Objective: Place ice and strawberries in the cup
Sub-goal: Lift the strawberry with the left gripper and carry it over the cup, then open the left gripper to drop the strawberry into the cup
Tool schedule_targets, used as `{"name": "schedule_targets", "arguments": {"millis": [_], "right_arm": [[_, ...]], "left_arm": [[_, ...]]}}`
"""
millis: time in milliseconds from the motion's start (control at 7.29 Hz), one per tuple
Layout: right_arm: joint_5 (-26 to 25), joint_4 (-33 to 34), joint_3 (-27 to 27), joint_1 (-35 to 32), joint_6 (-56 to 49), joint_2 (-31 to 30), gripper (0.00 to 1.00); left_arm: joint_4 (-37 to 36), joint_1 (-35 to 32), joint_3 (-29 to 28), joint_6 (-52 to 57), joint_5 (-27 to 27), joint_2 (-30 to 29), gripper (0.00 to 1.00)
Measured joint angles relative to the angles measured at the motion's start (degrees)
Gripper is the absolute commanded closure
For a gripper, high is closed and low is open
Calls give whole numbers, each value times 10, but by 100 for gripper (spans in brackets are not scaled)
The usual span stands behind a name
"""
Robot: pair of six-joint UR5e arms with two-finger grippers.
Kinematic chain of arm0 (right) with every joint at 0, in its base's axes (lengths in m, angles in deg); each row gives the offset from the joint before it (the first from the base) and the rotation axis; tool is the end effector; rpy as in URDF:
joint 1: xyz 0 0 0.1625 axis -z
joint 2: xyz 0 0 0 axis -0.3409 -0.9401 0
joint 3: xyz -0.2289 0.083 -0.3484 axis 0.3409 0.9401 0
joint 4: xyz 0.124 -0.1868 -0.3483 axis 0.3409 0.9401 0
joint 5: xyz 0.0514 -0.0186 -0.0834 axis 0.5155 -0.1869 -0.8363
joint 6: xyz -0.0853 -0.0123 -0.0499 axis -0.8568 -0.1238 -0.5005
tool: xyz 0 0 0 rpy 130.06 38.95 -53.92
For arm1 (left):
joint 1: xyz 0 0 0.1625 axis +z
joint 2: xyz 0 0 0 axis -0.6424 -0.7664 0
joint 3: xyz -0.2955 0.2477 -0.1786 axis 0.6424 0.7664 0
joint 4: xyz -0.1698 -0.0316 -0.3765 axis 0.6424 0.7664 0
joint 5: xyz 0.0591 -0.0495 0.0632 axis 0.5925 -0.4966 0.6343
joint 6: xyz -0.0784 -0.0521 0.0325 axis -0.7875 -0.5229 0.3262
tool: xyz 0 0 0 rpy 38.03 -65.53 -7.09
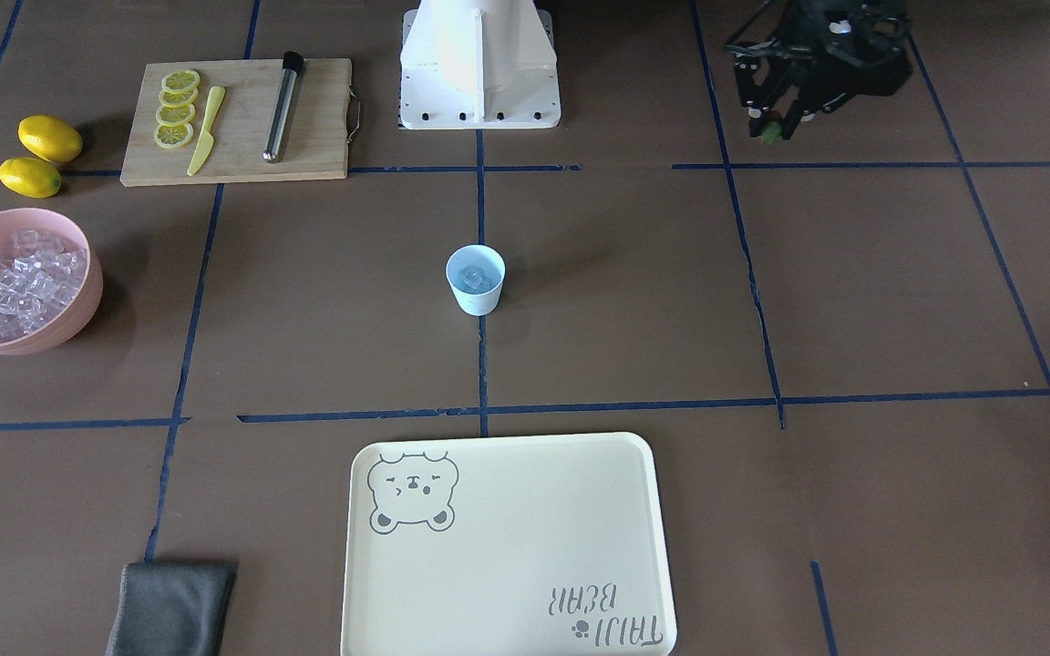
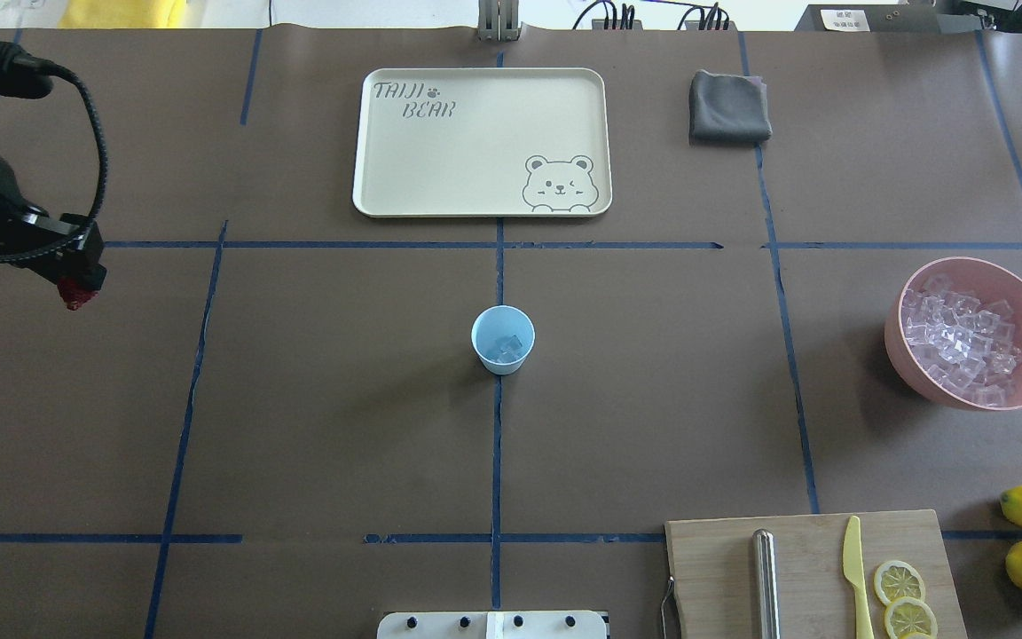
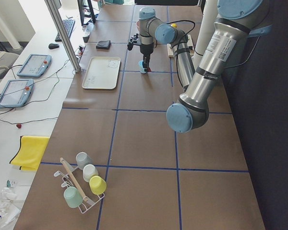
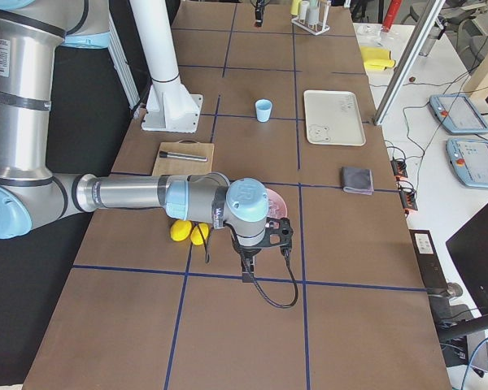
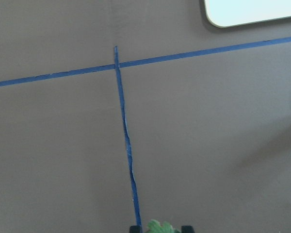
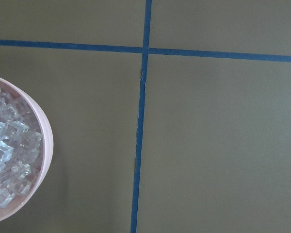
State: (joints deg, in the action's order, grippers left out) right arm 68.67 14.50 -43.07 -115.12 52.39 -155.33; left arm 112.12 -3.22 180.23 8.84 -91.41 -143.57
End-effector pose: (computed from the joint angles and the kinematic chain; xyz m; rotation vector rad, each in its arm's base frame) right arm 0.1002 -0.4026 0.6228 0.0395 -0.7787 -0.0420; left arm 0.2826 -0.3874 0.1787 0.0904 0.7625 0.1110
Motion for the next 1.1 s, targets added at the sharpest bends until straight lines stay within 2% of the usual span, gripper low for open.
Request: {"name": "schedule_targets", "arguments": {"millis": [137,412,824,1098], "right_arm": [[0,0,0,0,0,0,0],[0,0,0,0,-1,0,0],[0,0,0,1,0,0,0],[0,0,0,1,0,0,0]], "left_arm": [[35,60,-35,-65,48,-31,100],[114,114,-164,-146,99,-116,100],[210,131,-354,-198,118,-219,100],[250,132,-423,-212,119,-252,98]]}}
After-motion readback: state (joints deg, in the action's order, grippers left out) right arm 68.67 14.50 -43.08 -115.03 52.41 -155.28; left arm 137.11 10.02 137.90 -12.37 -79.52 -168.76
